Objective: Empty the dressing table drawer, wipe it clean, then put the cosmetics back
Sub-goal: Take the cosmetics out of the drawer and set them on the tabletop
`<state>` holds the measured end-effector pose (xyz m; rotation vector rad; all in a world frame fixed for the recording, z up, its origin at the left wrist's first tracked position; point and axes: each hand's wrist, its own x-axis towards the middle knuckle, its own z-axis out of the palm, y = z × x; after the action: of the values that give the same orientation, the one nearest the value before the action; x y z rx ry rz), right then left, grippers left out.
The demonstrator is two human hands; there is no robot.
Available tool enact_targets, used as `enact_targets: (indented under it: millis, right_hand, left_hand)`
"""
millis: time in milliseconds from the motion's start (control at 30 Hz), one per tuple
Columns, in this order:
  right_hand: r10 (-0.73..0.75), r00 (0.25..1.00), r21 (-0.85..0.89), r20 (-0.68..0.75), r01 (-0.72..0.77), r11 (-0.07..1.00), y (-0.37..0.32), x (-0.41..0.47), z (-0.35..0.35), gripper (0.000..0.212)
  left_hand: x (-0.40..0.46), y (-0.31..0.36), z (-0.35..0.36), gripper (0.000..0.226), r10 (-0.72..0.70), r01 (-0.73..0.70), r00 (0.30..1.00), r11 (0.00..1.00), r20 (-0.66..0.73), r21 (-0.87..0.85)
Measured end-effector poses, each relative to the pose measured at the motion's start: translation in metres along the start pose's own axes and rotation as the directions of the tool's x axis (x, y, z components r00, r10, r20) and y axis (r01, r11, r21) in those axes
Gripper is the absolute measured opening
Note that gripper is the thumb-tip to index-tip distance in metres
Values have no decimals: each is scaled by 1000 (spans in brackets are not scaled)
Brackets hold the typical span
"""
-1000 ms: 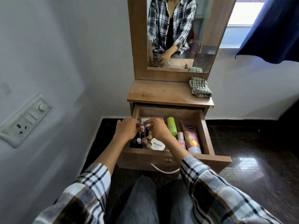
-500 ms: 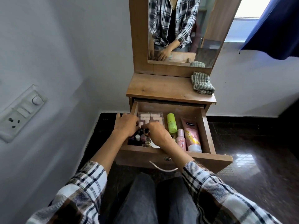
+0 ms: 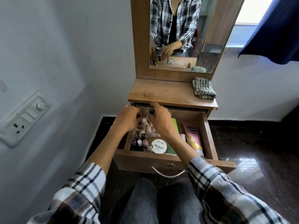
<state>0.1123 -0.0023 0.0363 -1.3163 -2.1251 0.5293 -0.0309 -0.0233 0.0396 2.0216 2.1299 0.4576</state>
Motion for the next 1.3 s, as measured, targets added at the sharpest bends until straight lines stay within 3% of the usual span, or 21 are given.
enact_targets:
  millis: [133,200,300,533,767,1100,1300]
  right_hand:
    - [106,989,289,-100,-73,955,-13,37,-20,20]
    - [121,982,337,-143,-67,939,-15,60,-25,10]
    - [140,974,426,-176,-53,903,-12,89,-26,4]
    - [150,976,381,-157,-80,921,6,138,0,12]
    - [135,975,338,-174,-69,939,13,164,26,13]
    - [98,986,357,-132,-44,933,25,157,54,37]
    - [126,987,388,-102,-77,918,23,174,59,37]
  left_hand:
    - [29,4,-28,10,-13,-23,982,982,-187,-189]
    - [46,6,-40,14,-15,-46,952,981,-307,-191]
    - [74,3,-46,19,-75,-22,923,969,-378,-247]
    - [124,-4,-28,24,-202,50,858,948,-473,-315]
    - [152,-12,-9,21,-231,72,830,947,-508,-313]
    - [140,-36,29,26,-129,-103,891,876,-435,-472]
    - [158,-39,26,21,-239,-55,855,841,-461,-539]
